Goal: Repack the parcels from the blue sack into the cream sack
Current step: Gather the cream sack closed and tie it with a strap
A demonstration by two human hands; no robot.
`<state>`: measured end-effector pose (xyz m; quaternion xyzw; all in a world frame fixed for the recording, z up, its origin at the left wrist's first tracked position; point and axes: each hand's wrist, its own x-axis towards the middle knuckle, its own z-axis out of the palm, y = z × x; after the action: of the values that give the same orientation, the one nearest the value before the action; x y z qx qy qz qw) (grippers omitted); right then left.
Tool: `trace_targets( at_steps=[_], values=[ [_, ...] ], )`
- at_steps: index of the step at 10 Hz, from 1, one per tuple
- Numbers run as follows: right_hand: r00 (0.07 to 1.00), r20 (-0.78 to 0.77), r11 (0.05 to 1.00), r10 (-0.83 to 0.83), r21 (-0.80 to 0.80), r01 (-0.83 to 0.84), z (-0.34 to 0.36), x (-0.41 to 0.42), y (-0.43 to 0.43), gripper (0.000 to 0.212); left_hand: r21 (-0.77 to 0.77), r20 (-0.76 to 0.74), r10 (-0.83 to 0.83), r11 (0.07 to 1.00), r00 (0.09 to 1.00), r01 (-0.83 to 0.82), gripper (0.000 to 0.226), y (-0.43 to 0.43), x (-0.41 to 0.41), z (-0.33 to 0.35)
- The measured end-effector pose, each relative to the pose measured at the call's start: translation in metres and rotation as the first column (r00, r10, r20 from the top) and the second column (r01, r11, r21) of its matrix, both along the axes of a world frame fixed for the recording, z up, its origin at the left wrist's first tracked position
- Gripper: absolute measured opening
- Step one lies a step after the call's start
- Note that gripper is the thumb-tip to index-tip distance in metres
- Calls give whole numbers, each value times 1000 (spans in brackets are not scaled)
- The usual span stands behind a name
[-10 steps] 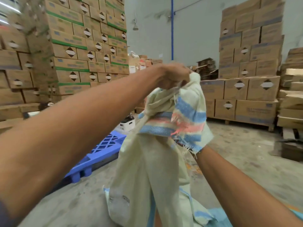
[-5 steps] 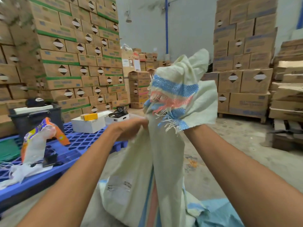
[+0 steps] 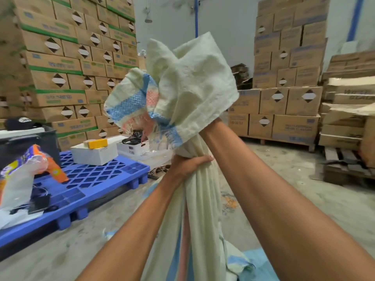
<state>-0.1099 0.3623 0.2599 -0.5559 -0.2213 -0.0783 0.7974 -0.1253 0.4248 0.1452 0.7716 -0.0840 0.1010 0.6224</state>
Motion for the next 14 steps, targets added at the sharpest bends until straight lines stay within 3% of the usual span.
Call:
trace_targets(
  at_steps=[1, 2, 3, 4, 5, 6, 7, 8, 9, 10, 11, 12, 13, 14],
  values=[
    [971, 16, 963, 239, 127, -239, 22, 39, 4, 44, -159, -112, -90, 985, 990, 72, 56, 6, 10, -16],
    [855, 424, 945, 300, -10, -327, 41, 5, -25, 52, -224, -279, -102, 974, 955, 39, 50, 12, 20, -34],
    [972, 102, 974, 210, 69, -217, 42, 25, -22, 31, -354, -389, -335, 914, 858, 196, 20, 14, 16, -45],
    [986, -93, 979, -138, -163, 122, -19, 43, -24, 77, -401, -492, -538, 838, 684, 371, 28, 15, 9, -67],
    [930, -124, 713, -346, -679, 175, -98, 50, -46, 75, -306, -605, -584, 798, 542, 519, 37, 16, -2, -87],
    [844, -203, 441, -496, -896, 43, -150, 46, -77, 66, -334, -656, -565, 812, 500, 479, 29, 17, -15, -95],
    [762, -198, 414, -616, -905, 100, -153, 40, -96, 71, -363, -660, -544, 835, 518, 414, 24, 19, -12, -94],
    [613, -1, 178, -790, -957, 228, -147, 40, -109, 73, -261, -672, -441, 893, 595, 367, 26, 15, -2, -84],
    [624, -67, 179, -779, -977, 119, -150, 41, -110, 76, -133, -696, -356, 917, 623, 376, 29, 8, 2, -77],
    [812, -60, 260, -581, -959, 115, -150, 37, -107, 56, 87, -707, -263, 889, 656, 450, 27, -1, 0, -78],
    [839, 318, 52, -442, -924, 378, -151, 29, -108, 69, 315, -705, -228, 748, 671, 584, 24, -15, -4, -80],
    [848, 375, 74, -374, -899, 431, -160, 34, -107, 82, 419, -732, -199, 623, 652, 660, 28, -23, -6, -87],
    [841, 380, 1, -385, -911, 413, -166, 43, -108, 59, 493, -740, -182, 507, 647, 707, 80, -19, -13, -91],
    [853, 238, -65, -464, -970, 235, -172, 54, -118, 56, 438, -779, -255, 431, 573, 789, 74, -5, -18, -87]
  ],
)
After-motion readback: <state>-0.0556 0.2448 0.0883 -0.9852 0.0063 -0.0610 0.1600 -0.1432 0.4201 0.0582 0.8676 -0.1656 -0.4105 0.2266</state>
